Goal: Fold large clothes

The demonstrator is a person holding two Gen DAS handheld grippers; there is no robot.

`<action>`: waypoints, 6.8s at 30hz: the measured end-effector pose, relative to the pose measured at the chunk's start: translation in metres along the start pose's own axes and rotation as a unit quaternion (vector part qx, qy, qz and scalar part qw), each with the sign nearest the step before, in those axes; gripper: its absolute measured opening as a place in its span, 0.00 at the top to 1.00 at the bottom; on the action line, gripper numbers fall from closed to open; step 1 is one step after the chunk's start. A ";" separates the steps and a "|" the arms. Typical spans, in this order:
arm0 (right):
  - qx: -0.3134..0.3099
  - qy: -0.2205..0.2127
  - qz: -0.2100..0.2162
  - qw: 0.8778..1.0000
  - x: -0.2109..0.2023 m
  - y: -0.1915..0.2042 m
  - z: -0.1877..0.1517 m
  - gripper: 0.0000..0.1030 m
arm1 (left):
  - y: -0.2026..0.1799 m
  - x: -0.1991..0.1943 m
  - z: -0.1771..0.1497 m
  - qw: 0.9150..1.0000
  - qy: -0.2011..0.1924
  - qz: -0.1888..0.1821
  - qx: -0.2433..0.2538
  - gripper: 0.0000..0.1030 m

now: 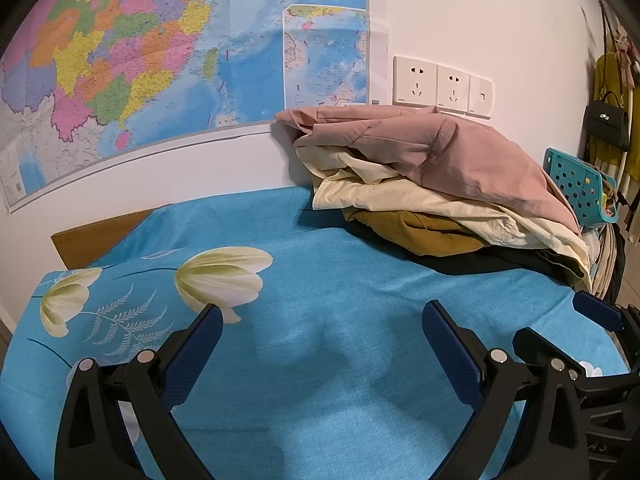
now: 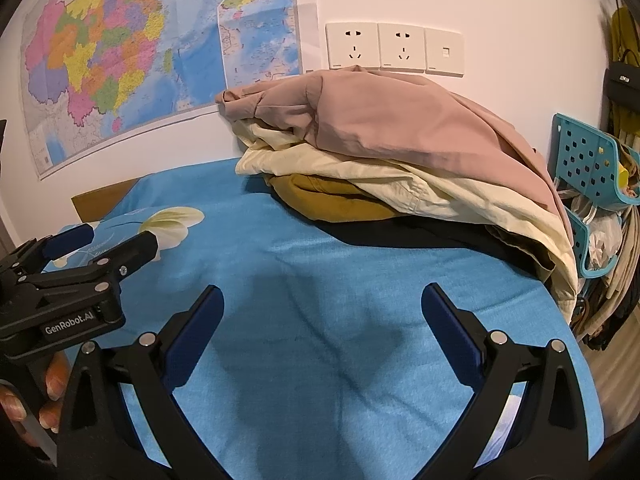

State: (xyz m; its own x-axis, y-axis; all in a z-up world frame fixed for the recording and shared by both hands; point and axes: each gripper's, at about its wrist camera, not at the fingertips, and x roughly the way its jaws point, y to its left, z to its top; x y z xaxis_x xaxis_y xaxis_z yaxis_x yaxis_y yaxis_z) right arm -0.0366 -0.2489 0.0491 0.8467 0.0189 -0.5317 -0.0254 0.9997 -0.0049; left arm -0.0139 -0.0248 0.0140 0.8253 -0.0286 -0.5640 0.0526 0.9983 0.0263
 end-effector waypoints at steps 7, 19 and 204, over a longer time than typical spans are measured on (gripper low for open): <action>-0.006 -0.001 0.002 1.000 0.004 -0.002 0.005 0.05 | -0.002 0.004 0.003 1.000 0.003 -0.002 0.001 0.06; -0.042 -0.012 0.007 0.999 0.011 -0.010 0.030 0.05 | -0.005 0.020 0.014 1.000 0.015 -0.016 0.001 0.06; 0.026 0.102 0.217 0.971 0.172 0.077 0.119 0.89 | 0.206 0.047 0.034 0.973 0.218 -0.063 -0.035 0.35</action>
State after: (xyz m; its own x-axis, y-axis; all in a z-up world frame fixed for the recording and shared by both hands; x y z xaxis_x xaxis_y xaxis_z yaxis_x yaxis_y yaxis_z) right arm 0.1706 -0.1665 0.0579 0.6398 0.4396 -0.6304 -0.3241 0.8981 0.2973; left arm 0.0544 0.1774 0.0209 0.4976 -0.1423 -0.8557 0.0874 0.9897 -0.1137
